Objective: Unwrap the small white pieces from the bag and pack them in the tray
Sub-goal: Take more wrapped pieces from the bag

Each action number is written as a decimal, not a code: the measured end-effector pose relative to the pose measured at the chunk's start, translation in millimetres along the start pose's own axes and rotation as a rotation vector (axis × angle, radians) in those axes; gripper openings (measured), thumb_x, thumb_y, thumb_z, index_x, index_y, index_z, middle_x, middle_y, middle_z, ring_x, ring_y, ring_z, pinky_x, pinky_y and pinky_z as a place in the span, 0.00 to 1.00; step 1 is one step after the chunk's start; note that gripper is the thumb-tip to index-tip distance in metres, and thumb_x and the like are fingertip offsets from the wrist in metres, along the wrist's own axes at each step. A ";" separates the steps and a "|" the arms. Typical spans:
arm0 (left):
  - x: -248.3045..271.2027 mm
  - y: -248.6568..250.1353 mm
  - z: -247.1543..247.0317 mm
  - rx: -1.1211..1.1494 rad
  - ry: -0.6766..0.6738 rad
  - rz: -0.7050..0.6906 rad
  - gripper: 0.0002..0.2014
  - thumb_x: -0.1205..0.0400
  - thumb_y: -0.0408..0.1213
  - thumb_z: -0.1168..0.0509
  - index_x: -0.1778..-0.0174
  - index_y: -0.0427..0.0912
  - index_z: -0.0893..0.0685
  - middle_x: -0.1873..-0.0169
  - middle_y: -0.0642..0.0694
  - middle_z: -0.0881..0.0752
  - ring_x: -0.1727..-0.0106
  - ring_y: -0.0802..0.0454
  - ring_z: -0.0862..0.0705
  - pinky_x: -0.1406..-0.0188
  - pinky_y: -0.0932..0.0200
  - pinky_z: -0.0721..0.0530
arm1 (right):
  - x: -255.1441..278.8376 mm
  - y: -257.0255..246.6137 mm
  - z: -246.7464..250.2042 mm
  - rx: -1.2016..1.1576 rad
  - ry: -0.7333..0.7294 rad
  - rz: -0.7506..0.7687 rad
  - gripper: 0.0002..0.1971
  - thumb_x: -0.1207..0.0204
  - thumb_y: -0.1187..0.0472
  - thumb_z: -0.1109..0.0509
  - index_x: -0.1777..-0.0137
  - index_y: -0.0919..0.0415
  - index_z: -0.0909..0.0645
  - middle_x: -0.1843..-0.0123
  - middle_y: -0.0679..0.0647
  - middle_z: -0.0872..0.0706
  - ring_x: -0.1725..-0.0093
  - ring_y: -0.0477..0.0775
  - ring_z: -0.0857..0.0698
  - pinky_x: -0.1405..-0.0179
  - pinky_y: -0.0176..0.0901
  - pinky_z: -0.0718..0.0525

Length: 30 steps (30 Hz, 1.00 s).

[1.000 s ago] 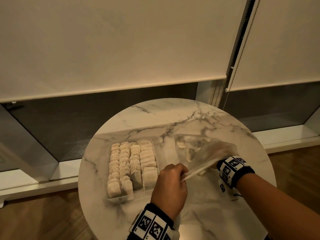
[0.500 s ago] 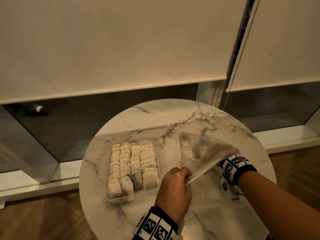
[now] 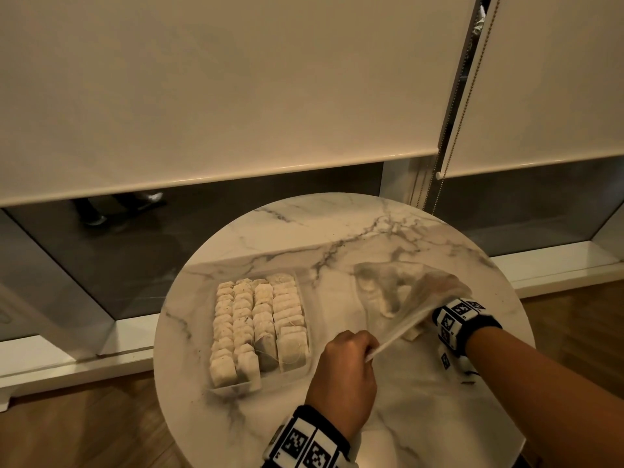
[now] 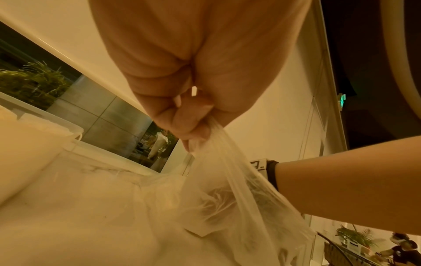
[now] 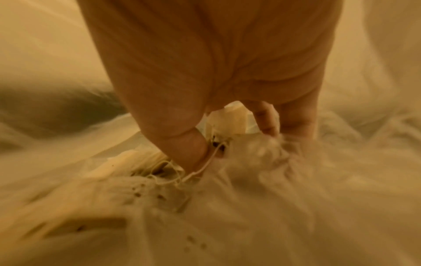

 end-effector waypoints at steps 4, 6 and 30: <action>0.0 3.8 -8.4 0.008 -0.032 -0.002 0.13 0.17 0.29 0.37 0.44 0.50 0.12 0.50 0.51 0.15 0.50 0.55 0.17 0.52 0.65 0.22 | -7.0 1.7 10.1 -0.049 0.026 0.029 0.12 0.16 0.57 0.37 0.42 0.61 0.15 0.46 0.57 0.13 0.47 0.57 0.12 0.55 0.47 0.16; -0.6 5.6 -12.8 0.009 -0.051 -0.001 0.13 0.16 0.30 0.38 0.42 0.50 0.13 0.49 0.50 0.15 0.48 0.54 0.17 0.48 0.62 0.20 | -5.9 -1.5 19.1 -0.099 0.042 0.024 0.09 0.19 0.56 0.35 0.54 0.59 0.16 0.57 0.52 0.13 0.59 0.53 0.12 0.64 0.41 0.15; -3.2 -32.5 -54.0 0.090 -0.262 0.157 0.28 0.14 0.43 0.40 0.17 0.58 0.37 0.33 0.44 0.20 0.33 0.47 0.21 0.33 0.55 0.23 | 58.0 -63.5 86.6 -0.768 0.126 0.538 0.14 0.26 0.59 0.26 0.44 0.40 0.14 0.42 0.37 0.16 0.43 0.43 0.15 0.43 0.36 0.17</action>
Point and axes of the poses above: each hand's wrist, its own x-axis away from the middle knuckle, its own z-axis out of the back of the hand, y = z × x, the point moved 10 cm from there along -x, towards the middle knuckle
